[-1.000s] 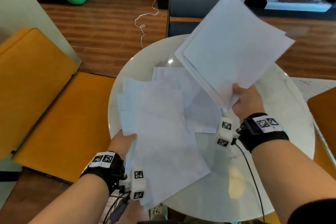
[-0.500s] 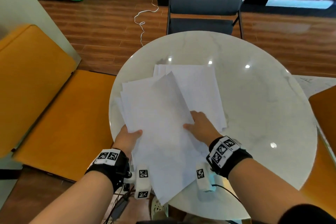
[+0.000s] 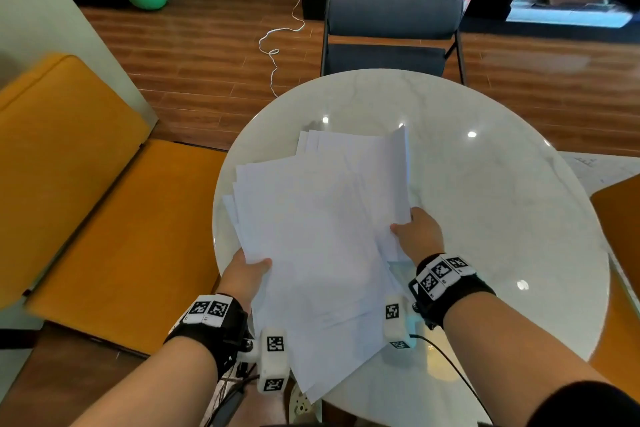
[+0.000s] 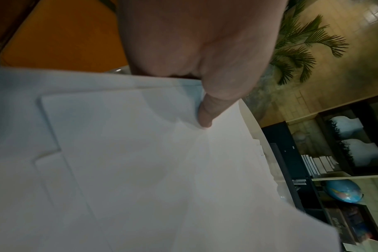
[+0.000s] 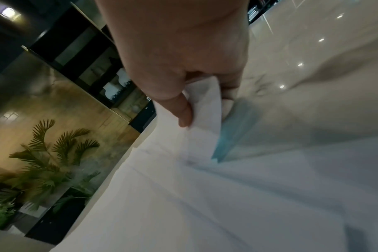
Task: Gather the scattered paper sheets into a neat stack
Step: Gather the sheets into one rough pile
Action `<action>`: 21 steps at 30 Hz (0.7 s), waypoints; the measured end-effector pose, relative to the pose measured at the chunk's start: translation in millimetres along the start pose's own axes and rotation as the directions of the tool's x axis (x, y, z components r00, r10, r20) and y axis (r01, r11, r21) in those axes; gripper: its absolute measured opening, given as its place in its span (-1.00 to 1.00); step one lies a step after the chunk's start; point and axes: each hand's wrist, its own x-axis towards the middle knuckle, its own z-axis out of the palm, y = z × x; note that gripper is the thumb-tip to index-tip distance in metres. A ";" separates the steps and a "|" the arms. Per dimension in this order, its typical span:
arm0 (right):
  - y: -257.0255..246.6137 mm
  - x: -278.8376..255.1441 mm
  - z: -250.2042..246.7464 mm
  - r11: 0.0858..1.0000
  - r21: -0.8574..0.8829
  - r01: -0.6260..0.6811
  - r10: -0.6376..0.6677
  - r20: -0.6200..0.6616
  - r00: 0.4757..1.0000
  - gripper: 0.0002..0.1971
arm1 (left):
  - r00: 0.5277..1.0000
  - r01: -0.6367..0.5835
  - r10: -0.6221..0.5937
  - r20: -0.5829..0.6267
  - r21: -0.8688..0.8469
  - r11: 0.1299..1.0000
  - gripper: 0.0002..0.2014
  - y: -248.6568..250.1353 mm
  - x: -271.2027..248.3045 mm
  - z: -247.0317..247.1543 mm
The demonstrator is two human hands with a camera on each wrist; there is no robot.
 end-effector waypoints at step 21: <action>-25.2 -11.3 -55.9 0.637 0.770 0.026 -0.044 0.003 0.999 -0.85 | 0.980 0.201 -0.197 0.041 -0.168 0.965 -0.34 2.1 13.0 -0.1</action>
